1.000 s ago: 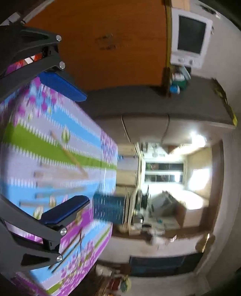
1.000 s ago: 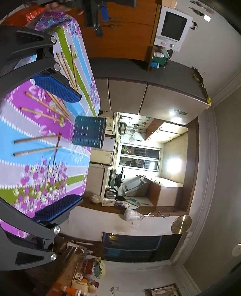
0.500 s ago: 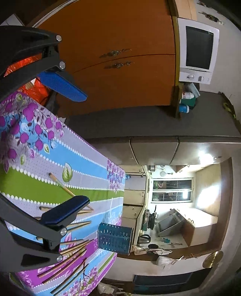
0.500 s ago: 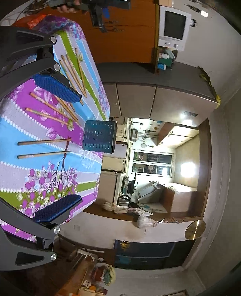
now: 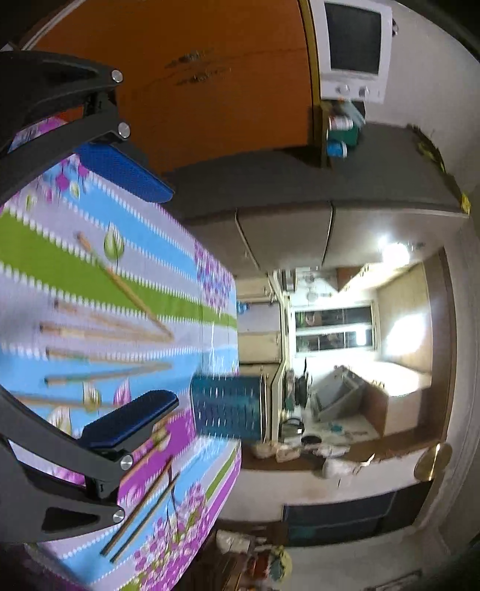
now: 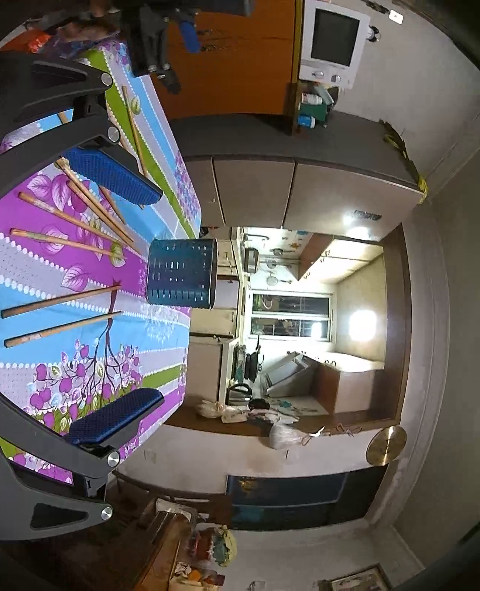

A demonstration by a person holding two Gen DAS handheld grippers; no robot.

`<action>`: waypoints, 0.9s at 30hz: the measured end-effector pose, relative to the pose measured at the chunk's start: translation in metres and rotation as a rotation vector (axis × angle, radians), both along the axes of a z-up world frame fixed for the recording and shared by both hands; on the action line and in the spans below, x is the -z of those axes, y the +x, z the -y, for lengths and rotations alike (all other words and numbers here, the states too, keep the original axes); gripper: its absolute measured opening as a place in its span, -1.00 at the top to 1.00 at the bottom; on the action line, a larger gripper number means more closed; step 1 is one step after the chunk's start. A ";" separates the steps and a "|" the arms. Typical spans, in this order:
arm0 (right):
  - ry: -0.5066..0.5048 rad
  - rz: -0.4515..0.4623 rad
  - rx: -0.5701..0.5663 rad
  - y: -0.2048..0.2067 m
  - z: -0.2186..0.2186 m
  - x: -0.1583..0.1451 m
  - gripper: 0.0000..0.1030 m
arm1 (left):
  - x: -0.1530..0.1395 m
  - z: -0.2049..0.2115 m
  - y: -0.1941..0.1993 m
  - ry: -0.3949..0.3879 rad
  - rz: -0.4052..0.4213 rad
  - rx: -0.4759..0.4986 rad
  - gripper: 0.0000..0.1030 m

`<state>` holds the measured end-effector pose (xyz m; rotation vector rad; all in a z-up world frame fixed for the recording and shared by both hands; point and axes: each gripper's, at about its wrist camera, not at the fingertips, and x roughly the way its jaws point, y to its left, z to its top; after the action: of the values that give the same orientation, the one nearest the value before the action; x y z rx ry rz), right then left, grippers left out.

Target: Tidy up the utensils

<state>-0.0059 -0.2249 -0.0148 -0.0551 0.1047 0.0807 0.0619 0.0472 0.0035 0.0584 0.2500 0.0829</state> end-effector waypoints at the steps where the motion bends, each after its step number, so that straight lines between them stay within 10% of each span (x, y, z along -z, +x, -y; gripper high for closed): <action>1: 0.003 0.001 0.001 0.001 -0.001 0.001 -0.94 | 0.000 0.007 0.001 0.001 -0.001 0.016 -0.91; 27: -0.028 -0.008 -0.025 0.003 -0.011 0.008 -0.93 | -0.007 0.046 0.001 -0.010 0.004 0.075 -0.91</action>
<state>-0.0032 -0.2139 -0.0230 -0.0843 0.1136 0.1041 0.0626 0.0017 0.0104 0.0576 0.2443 0.0068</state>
